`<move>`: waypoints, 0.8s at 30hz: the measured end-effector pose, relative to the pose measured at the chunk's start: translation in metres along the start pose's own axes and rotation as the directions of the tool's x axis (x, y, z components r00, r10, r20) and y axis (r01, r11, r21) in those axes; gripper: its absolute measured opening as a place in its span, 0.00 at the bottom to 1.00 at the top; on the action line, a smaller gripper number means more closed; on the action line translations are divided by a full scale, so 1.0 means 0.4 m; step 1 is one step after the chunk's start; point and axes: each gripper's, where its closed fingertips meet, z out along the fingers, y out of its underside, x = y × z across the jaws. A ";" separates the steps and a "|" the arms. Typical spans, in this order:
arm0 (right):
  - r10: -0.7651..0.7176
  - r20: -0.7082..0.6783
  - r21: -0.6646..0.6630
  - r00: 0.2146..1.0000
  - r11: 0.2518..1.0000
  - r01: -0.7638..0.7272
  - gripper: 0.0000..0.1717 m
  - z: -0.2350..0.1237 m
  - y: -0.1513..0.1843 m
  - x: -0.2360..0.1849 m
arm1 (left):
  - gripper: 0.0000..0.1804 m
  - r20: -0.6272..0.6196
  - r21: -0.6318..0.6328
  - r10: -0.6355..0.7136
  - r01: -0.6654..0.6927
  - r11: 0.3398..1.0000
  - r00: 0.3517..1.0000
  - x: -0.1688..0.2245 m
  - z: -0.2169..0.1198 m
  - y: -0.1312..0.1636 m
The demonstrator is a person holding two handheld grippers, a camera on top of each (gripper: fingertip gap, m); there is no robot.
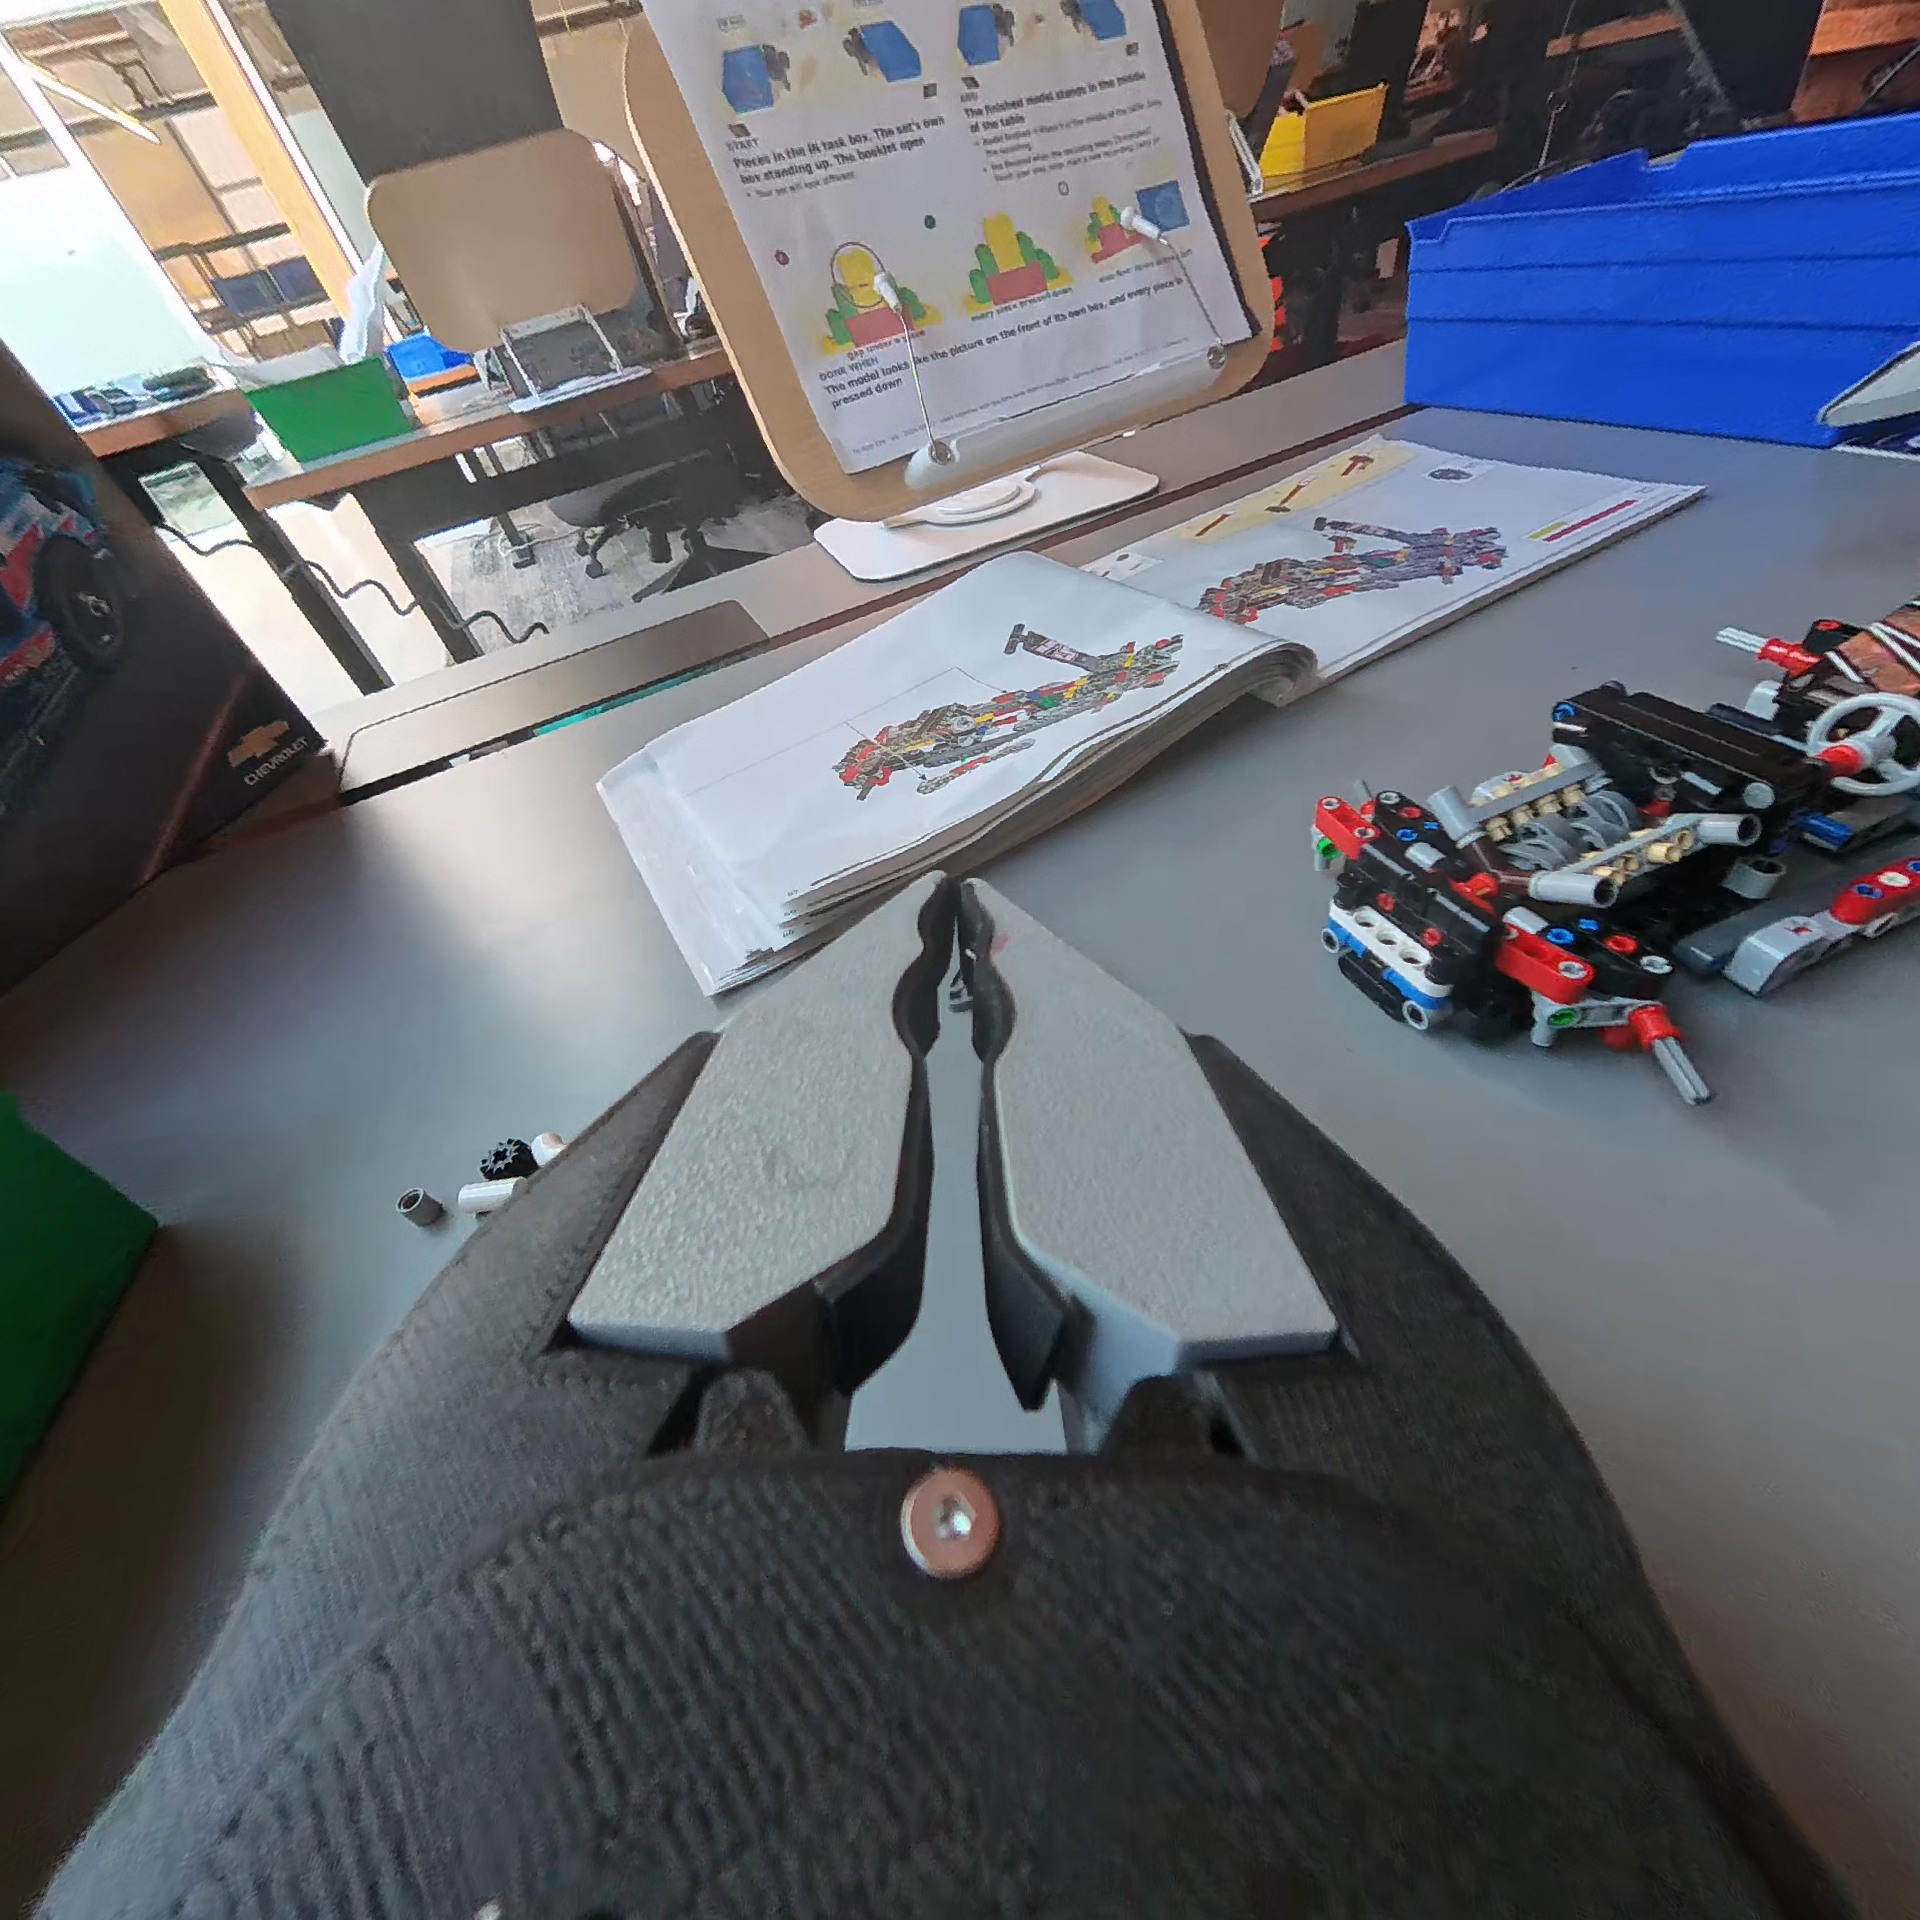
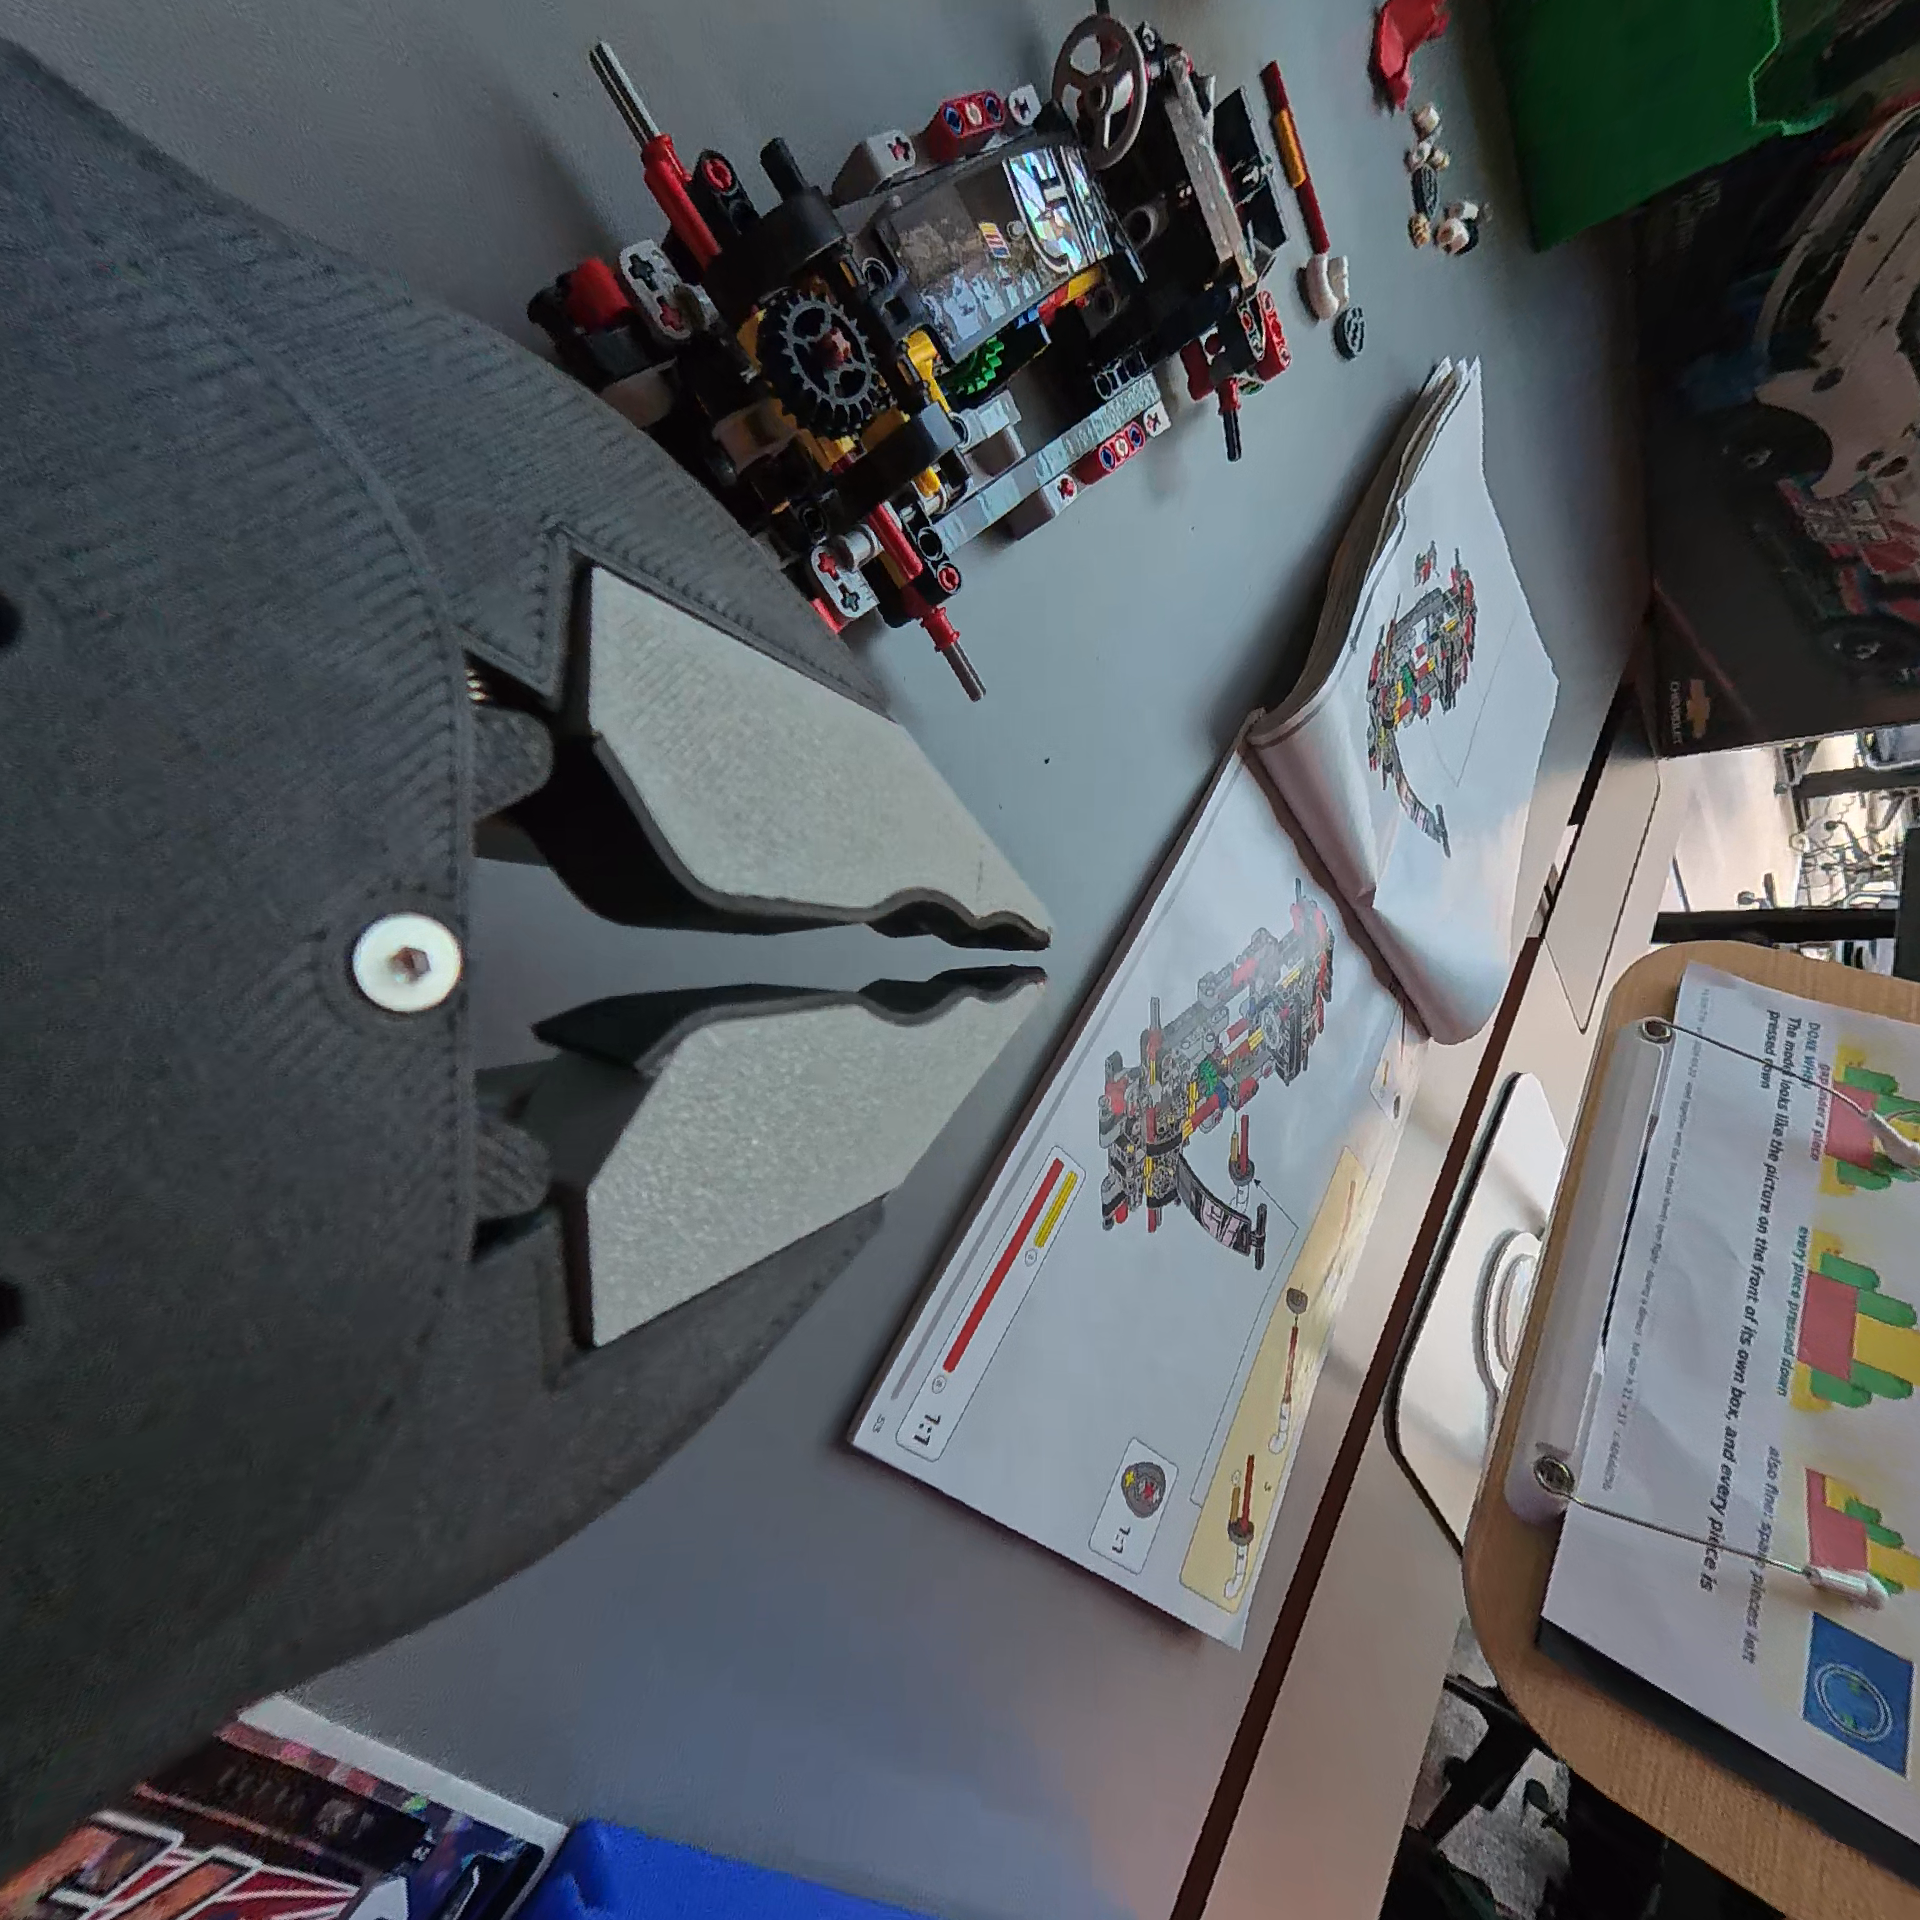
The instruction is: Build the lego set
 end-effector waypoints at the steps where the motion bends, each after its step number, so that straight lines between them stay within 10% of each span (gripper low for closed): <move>1: -0.002 0.002 -0.003 1.000 1.000 0.002 0.00 0.001 0.001 -0.004 | 0.00 -0.008 0.003 -0.004 0.004 1.000 1.000 0.003 0.000 -0.001; 24: -0.054 0.150 -0.114 0.987 0.991 0.071 0.00 0.012 0.029 -0.103 | 0.00 -0.138 -0.033 0.016 -0.021 0.999 0.990 0.060 0.020 0.007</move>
